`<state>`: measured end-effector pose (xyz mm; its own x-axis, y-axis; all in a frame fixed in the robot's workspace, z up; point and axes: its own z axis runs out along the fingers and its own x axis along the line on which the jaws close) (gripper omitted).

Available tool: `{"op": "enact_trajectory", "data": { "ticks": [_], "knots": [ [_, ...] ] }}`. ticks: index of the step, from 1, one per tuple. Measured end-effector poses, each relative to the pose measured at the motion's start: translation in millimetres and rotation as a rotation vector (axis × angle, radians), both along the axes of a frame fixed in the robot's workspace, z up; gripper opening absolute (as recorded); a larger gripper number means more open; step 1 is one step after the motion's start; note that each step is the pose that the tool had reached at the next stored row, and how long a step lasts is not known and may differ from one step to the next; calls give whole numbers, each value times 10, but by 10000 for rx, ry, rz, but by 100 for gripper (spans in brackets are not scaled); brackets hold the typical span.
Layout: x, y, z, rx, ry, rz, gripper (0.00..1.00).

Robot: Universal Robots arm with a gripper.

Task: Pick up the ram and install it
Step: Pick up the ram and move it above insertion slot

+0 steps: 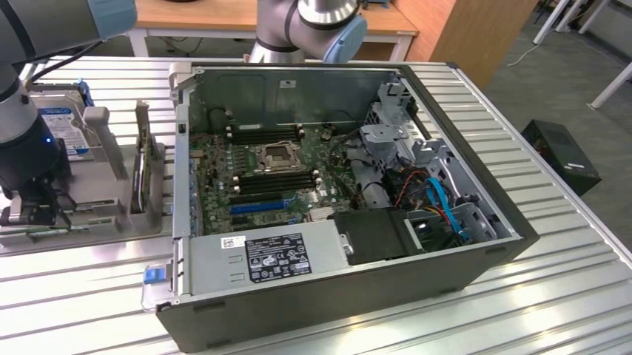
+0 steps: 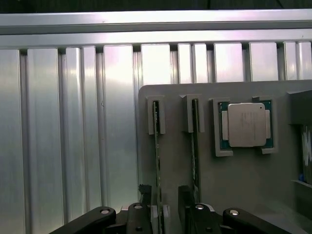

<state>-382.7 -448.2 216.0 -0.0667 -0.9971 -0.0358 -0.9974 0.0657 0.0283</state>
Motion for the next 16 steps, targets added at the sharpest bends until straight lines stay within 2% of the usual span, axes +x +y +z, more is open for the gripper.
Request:
{"op": "enact_trajectory", "data": {
  "ticks": [11,16],
  "knots": [
    [0,0,-26,0,-1,0,36],
    [39,-1,-27,1,-1,1,36]
  ]
}}
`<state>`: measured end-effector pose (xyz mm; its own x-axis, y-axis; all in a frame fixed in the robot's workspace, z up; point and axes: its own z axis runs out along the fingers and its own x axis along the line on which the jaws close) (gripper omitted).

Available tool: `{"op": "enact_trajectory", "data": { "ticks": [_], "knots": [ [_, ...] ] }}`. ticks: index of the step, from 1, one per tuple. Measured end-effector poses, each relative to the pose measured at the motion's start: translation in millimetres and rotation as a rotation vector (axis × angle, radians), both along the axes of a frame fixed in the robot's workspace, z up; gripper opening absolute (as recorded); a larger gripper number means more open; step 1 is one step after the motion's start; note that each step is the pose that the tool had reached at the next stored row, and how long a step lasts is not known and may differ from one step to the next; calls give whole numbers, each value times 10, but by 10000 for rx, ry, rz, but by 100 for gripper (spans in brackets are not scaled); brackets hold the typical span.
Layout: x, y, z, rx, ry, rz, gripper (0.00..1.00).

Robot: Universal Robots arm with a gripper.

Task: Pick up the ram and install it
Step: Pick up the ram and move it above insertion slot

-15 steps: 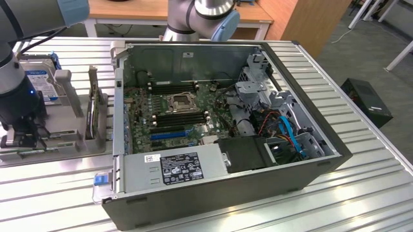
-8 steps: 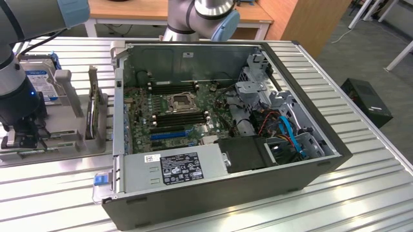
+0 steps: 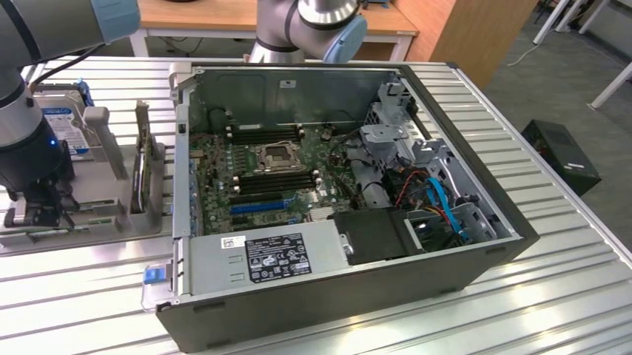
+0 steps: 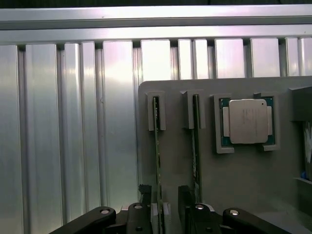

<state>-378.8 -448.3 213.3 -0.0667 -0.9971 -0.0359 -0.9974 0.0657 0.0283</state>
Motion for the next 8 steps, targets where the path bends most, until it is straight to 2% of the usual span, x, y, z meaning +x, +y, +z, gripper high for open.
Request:
{"op": "enact_trajectory", "data": {
  "ticks": [8],
  "knots": [
    [43,0,1,-1,3,-1,36]
  ]
}}
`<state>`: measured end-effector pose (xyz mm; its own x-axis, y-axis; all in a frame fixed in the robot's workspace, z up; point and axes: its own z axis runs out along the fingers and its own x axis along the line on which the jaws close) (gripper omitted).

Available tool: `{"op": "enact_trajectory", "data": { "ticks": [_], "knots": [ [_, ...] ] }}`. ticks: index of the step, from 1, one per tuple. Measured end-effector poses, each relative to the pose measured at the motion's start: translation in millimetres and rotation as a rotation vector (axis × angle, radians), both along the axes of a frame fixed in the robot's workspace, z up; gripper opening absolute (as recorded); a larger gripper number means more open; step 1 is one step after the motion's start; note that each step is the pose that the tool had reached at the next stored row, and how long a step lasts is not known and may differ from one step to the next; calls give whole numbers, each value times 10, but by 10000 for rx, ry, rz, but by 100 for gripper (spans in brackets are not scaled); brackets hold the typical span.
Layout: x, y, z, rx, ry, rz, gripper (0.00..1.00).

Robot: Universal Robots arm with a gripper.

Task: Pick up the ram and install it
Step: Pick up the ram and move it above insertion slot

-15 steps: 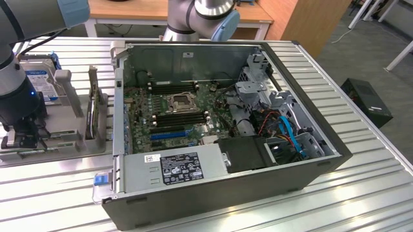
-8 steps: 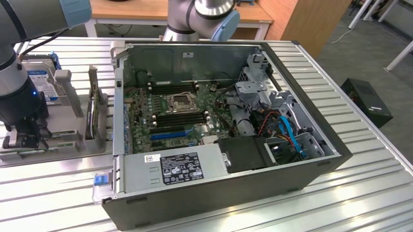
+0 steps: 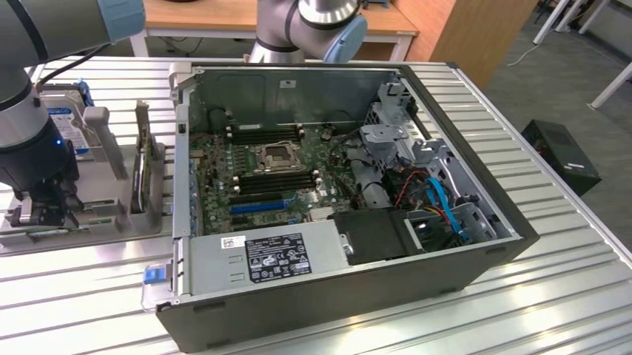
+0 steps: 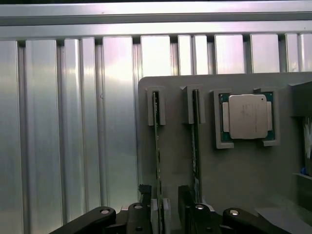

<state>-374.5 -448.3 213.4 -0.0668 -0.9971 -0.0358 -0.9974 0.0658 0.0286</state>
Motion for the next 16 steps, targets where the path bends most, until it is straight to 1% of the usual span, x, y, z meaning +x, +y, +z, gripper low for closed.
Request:
{"op": "enact_trajectory", "data": {
  "ticks": [2,8,13,16],
  "knots": [
    [2,-6,0,0,1,4,36],
    [1,-53,0,0,-1,1,36],
    [1,-55,-2,1,-1,1,36],
    [1,-55,-25,0,0,1,36]
  ]
}}
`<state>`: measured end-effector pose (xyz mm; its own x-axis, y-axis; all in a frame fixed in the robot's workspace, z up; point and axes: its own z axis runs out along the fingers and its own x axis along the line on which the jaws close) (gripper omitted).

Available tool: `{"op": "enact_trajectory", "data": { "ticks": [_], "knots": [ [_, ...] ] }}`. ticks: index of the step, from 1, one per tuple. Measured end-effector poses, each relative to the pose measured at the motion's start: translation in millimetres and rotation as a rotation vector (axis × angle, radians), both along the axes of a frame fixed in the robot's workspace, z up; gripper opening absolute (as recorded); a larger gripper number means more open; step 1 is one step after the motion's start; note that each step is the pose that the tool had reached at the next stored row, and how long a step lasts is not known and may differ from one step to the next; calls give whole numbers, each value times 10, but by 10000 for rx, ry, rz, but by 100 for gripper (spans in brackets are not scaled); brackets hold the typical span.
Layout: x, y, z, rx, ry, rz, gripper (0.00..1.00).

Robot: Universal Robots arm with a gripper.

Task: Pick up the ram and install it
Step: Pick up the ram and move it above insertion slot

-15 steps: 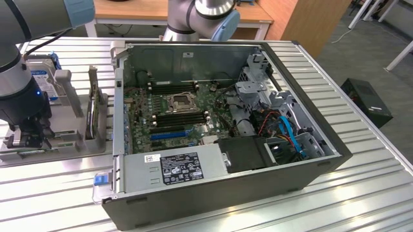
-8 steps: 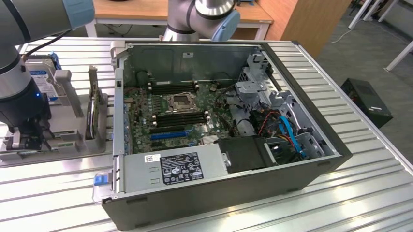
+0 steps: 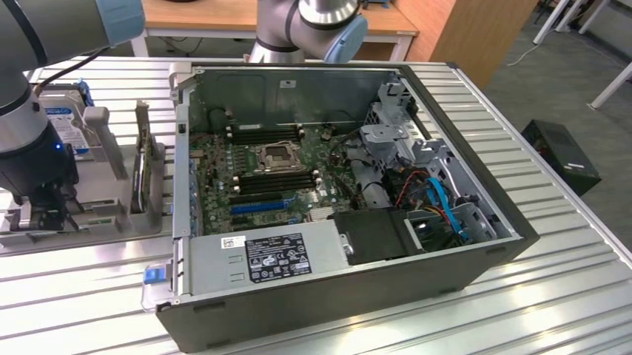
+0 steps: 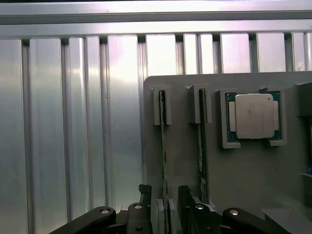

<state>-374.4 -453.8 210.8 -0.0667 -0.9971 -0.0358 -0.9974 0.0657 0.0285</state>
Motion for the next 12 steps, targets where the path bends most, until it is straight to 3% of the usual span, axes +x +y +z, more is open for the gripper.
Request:
{"op": "enact_trajectory", "data": {
  "ticks": [12],
  "knots": [
    [0,0,-86,-2,1,0,36]
  ]
}}
